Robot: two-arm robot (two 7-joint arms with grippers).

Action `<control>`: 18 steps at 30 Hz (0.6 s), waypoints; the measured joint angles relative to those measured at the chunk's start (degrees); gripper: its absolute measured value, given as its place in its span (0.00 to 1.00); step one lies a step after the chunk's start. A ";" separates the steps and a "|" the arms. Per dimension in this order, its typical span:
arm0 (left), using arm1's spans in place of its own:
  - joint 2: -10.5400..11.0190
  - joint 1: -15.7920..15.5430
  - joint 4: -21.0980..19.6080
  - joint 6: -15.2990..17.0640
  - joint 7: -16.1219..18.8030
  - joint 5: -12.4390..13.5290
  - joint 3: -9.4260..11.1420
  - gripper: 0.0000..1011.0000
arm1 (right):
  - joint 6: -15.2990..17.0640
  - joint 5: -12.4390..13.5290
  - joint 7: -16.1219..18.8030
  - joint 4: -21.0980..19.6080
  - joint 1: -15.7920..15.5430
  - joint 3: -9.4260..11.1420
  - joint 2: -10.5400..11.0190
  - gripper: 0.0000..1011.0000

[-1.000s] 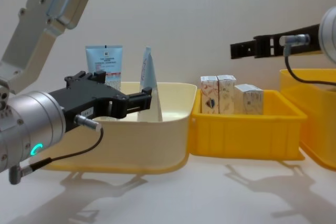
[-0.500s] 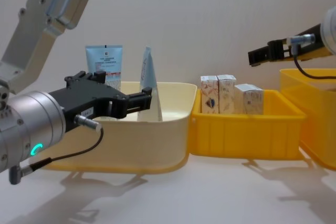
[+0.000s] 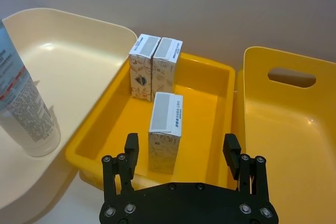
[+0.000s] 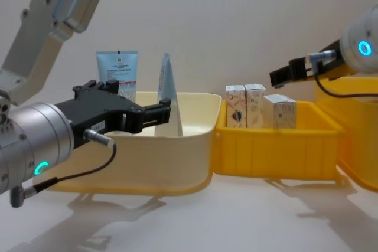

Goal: Bimanual collaborative sorting of washing and personal care products

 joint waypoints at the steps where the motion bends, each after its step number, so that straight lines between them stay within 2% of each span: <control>1: 0.00 0.00 0.00 0.00 0.00 0.00 0.00 0.99 | 0.05 -0.25 -0.30 0.83 0.36 -0.08 -0.33 0.99; 18: 0.00 0.00 0.00 0.00 0.00 0.00 0.00 0.99 | -0.36 -1.64 -2.08 8.06 3.48 -0.13 -3.65 0.99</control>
